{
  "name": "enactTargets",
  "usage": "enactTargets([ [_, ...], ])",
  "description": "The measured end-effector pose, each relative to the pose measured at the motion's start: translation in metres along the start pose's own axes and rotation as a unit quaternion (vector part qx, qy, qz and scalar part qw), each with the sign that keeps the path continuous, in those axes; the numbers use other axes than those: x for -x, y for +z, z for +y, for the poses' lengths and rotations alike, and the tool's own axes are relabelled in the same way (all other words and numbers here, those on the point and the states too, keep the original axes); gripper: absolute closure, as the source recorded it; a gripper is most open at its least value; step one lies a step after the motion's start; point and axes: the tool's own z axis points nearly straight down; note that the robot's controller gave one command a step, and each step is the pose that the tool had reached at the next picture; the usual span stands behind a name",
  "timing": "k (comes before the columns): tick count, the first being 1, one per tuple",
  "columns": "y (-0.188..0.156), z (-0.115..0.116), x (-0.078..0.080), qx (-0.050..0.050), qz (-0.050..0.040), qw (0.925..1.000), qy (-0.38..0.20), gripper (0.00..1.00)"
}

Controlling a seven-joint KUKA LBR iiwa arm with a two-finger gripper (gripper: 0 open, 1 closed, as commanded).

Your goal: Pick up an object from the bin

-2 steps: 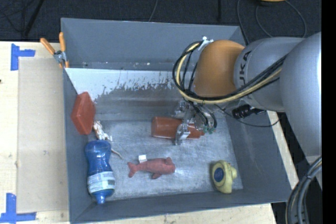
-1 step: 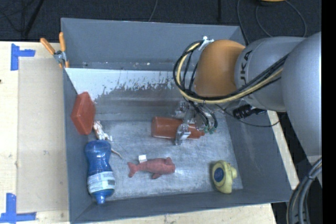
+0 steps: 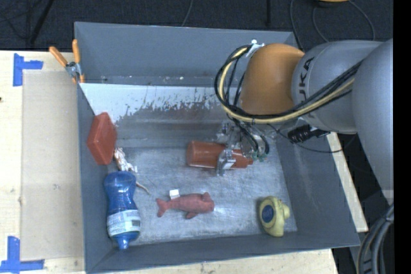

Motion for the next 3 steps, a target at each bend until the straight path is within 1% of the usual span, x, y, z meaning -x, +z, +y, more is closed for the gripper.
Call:
enactTargets([
  [1,-0.017,0.000,0.002,0.000,-0.0025,1.0000,0.000,1.00],
  [3,-0.035,0.000,0.002,0.001,-0.0033,1.0000,0.000,1.00],
])
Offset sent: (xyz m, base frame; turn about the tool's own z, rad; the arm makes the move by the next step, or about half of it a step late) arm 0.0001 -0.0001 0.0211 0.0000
